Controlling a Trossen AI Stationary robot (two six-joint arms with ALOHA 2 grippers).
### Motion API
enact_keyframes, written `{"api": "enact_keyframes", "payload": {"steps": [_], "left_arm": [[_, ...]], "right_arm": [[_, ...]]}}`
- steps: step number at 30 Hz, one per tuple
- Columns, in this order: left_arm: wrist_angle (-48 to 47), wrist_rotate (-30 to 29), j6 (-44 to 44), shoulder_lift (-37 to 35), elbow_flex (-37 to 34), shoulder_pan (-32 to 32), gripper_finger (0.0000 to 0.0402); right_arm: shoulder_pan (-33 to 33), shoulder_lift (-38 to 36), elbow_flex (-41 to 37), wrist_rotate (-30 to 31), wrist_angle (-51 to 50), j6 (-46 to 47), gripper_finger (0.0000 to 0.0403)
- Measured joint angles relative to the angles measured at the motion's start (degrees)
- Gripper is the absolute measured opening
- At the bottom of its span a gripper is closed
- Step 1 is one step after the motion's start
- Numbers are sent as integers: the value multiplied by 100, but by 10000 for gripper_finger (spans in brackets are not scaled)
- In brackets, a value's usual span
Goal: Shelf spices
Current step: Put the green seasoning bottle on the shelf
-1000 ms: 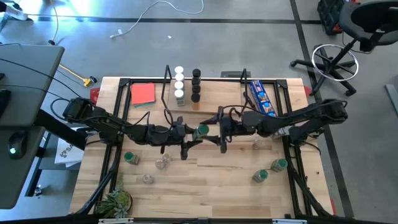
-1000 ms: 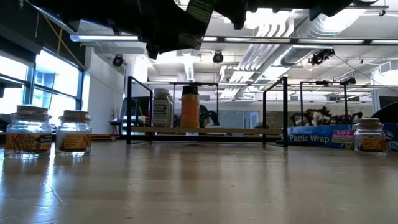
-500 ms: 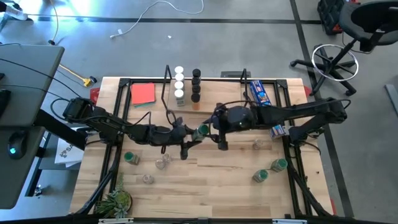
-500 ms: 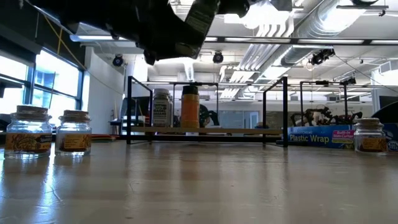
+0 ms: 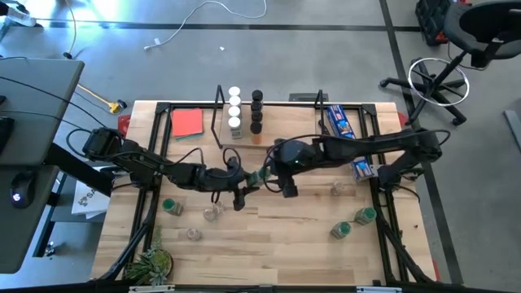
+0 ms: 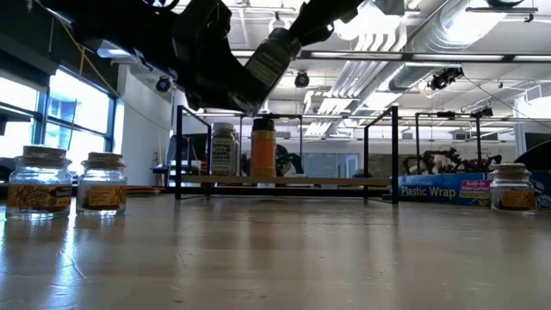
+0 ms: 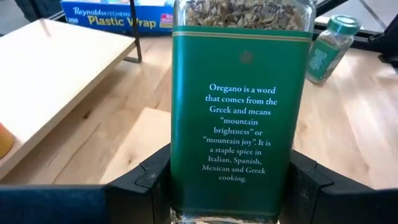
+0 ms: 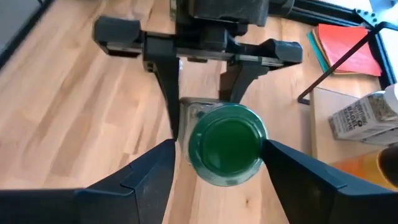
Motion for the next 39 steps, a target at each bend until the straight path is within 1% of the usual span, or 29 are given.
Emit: {"api": "enact_keyframes", "payload": {"steps": [3, 8, 19, 23, 29, 35, 37, 39], "left_arm": [[-100, -4, -44, 0, 0, 0, 186], [-233, 71, -15, 0, 0, -2, 186], [-376, 227, 174, -9, 4, -2, 186], [-331, 298, 255, -9, 4, -2, 186], [-312, 374, 260, -4, 4, -6, 186], [-303, 336, 247, -4, 4, 0, 186], [-299, 334, 251, -4, 4, 0, 186], [-295, 334, 251, -4, 4, -2, 186]], "right_arm": [[-12, 64, 4, -9, 58, -84, 242], [-95, 128, 4, -241, 103, -80, 242], [-160, -68, 4, -253, 23, -122, 242], [-173, 57, -2, -584, 139, -62, 245], [-171, 318, -11, -1067, 285, -185, 264], [-145, 447, -12, -802, 275, -176, 265], [-144, 445, -11, -799, 321, -103, 256], [-145, 445, -11, -799, 318, 3, 237]]}}
